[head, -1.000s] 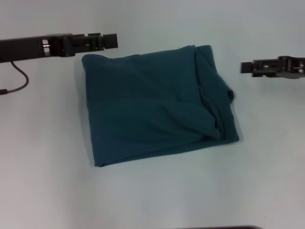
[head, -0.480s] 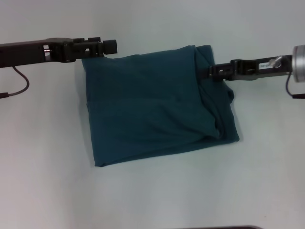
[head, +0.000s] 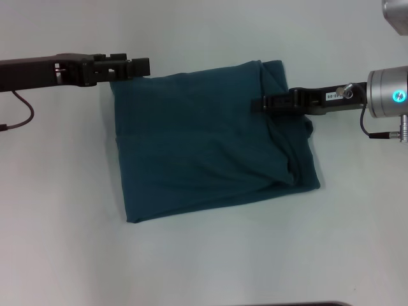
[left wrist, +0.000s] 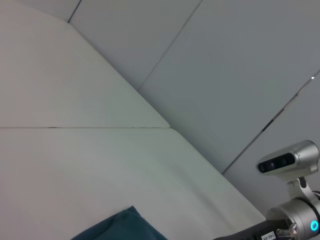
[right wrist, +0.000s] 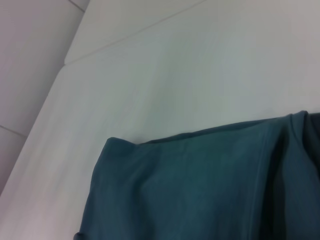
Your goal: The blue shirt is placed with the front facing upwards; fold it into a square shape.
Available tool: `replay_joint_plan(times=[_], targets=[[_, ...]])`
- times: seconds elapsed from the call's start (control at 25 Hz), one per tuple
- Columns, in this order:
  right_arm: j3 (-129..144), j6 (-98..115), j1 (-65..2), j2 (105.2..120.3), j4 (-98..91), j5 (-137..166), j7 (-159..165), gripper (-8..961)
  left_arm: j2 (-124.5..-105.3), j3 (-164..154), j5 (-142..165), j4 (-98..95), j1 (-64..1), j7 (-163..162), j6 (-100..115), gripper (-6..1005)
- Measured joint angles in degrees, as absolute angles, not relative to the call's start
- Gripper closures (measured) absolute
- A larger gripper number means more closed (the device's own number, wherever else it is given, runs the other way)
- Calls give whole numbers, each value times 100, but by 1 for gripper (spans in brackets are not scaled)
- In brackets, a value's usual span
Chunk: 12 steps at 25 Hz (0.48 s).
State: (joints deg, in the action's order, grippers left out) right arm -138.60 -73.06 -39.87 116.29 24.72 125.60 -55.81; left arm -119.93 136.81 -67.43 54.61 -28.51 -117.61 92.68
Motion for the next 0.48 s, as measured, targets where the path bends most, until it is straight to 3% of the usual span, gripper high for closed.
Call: replay_joint_plan(times=[0.48], targets=[[-13783,-6880,-4108,11776,2469,12563,-5615,196,-11979,13708,-6732,5467,-2847,-11745,9261,161]])
